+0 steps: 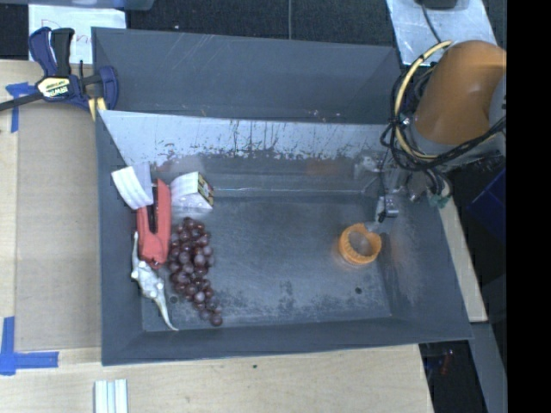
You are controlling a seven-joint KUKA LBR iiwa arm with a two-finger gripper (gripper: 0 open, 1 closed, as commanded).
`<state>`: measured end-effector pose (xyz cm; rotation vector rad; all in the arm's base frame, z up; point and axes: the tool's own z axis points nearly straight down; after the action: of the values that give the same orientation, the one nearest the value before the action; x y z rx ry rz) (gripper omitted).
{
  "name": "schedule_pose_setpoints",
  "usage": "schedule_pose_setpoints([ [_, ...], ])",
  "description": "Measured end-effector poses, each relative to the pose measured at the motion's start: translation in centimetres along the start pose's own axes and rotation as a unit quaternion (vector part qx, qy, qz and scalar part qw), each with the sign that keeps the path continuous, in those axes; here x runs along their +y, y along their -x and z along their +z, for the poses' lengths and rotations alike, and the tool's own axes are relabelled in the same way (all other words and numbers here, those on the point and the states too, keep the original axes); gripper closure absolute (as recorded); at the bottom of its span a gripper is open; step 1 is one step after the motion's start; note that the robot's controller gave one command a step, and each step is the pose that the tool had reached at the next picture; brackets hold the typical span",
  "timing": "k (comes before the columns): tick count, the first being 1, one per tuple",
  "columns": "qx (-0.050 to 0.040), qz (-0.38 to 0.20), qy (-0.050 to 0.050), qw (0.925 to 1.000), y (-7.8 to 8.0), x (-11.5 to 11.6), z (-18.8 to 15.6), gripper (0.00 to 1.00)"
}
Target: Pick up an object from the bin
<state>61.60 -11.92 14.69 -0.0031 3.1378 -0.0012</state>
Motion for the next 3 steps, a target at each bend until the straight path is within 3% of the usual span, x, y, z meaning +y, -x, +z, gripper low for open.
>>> schedule_pose_setpoints([
  [1,0.0,0.0,0.0,1.0,0.0,0.0,0.0,0.0],
  [3,-0.004,0.072,0.0,0.9974,-1.4,2.8,6.0,0.0],
])
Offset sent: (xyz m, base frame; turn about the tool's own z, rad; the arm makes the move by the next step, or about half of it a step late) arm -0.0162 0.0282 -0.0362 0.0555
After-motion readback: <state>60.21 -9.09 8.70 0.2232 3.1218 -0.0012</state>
